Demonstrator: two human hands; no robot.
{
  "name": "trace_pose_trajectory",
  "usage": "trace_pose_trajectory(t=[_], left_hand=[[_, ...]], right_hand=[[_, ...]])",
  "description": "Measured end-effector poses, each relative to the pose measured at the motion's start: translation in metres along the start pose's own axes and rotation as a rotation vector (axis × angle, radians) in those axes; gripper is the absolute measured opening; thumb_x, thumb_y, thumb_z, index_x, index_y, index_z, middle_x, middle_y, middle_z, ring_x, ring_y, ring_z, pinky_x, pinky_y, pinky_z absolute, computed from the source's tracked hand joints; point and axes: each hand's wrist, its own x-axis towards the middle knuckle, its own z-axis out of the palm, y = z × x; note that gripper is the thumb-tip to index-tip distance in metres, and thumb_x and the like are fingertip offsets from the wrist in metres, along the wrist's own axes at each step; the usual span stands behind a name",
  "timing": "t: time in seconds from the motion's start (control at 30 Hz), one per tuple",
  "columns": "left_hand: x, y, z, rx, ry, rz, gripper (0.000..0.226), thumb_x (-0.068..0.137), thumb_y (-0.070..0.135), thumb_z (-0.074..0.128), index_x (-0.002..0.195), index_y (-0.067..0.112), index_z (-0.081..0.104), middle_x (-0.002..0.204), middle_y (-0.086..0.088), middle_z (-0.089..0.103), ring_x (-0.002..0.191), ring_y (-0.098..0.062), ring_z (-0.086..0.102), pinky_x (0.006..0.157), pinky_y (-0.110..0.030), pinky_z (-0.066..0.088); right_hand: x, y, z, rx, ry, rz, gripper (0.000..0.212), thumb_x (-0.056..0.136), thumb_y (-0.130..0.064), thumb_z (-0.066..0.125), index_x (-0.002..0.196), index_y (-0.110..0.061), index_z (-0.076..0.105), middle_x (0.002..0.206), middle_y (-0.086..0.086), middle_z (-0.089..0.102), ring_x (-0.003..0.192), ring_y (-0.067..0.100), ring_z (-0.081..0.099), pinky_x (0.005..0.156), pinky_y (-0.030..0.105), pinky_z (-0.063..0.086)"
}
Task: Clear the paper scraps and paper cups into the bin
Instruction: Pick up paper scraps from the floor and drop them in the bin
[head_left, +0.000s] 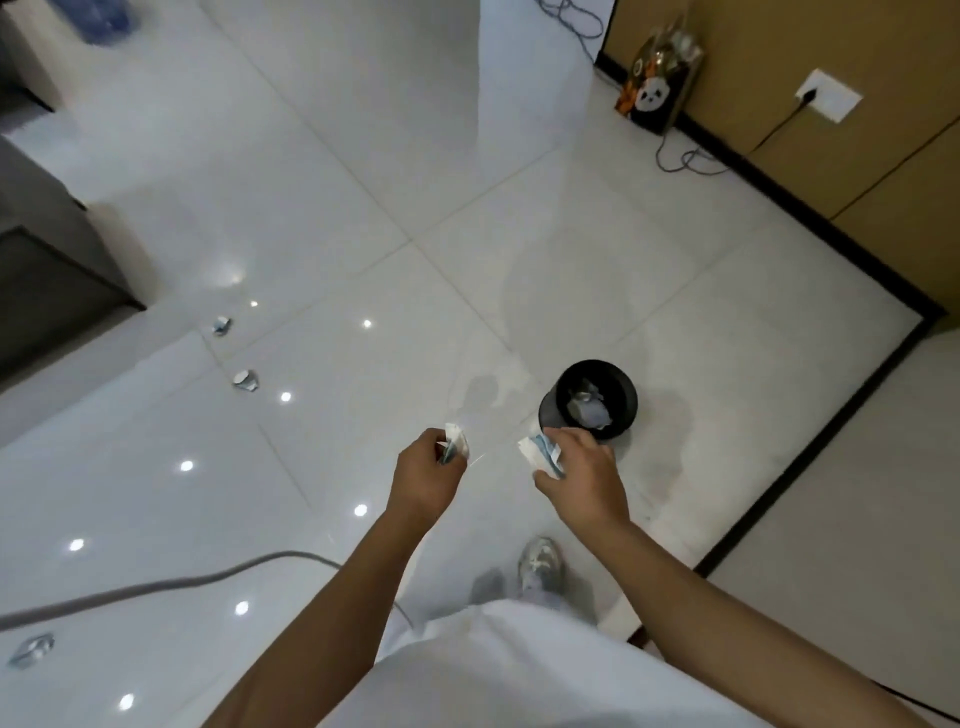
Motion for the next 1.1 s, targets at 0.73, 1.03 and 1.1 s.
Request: trace_pose_trajectory(t=[0.73,1.03,1.1], left_hand=[[0.174,0.138,0.159,0.309,-0.291,0.027,0.019,0.087,0.017,0.058,0.105,0.009,0.061,0.086,-0.006,0.065,0.079,-0.025,0.065,0.074,-0.034,0.051],[0.272,0.107,0.219,0.356,-0.274,-0.089,0.014,0.087,0.016,0.056,0.101,0.018,0.058,0.085,-0.003,0.065,0.078,-0.025,0.065,0.062,-0.026,0.047],[0.289,0.095,0.238,0.36,-0.269,-0.108,0.013,0.086,0.016,0.056,0.098,0.021,0.057,0.083,-0.002,0.065,0.077,-0.025,0.065,0.062,-0.027,0.048]], right_hand=[[0.175,0.118,-0.081,0.103,0.035,0.382,0.058,0.089,-0.027,0.066,0.142,-0.022,0.043,0.141,0.001,0.045,0.113,0.025,0.046,0.091,0.033,0.048],[0.294,0.183,-0.024,0.145,-0.01,0.368,0.054,0.086,-0.024,0.068,0.137,-0.017,0.049,0.138,0.007,0.05,0.117,0.029,0.053,0.09,0.031,0.047],[0.311,0.201,-0.004,0.139,-0.081,0.375,0.055,0.088,-0.024,0.066,0.139,-0.016,0.046,0.139,0.007,0.048,0.119,0.03,0.051,0.093,0.034,0.048]])
